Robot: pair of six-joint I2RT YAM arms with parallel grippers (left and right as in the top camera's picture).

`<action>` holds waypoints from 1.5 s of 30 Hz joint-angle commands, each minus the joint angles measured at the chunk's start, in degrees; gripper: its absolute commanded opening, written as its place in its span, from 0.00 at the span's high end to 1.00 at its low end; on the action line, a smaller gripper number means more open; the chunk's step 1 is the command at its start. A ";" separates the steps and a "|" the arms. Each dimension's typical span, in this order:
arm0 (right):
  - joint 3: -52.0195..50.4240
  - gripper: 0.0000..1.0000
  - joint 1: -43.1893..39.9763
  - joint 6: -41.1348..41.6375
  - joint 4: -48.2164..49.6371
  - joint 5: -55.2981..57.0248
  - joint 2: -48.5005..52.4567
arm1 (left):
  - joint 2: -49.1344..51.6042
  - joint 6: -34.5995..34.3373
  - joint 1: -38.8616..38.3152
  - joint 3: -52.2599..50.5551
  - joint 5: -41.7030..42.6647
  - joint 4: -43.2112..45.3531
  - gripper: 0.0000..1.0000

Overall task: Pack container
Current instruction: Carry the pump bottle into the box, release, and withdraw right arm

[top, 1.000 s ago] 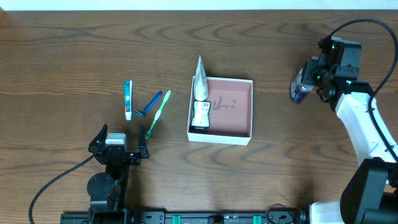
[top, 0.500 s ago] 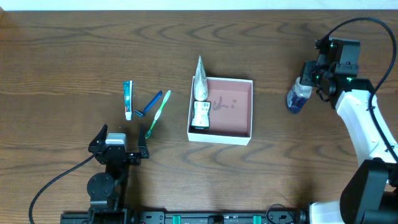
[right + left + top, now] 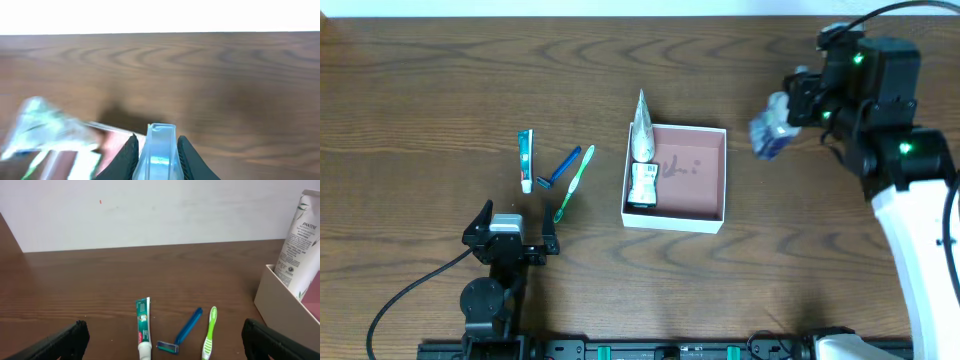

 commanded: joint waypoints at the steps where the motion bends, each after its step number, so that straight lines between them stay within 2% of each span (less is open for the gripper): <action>1: 1.36 0.88 5.03 4.17 -0.31 -1.75 -0.92 | -0.28 0.28 0.33 -0.94 0.42 -2.03 0.02; 10: 1.29 0.91 17.88 11.32 -0.24 9.66 1.29 | -0.28 0.31 0.33 -0.94 0.42 -2.03 0.02; 16: 1.27 0.88 23.50 12.50 0.44 17.64 4.79 | -0.28 0.31 0.33 -0.94 0.42 -2.01 0.02; 31: 1.27 0.90 28.26 12.63 9.88 30.12 16.13 | -0.28 0.31 0.33 -0.94 0.42 -2.03 0.02; 45: 1.27 0.91 29.42 12.24 15.85 30.42 22.38 | -0.28 0.31 0.33 -0.94 0.42 -2.01 0.02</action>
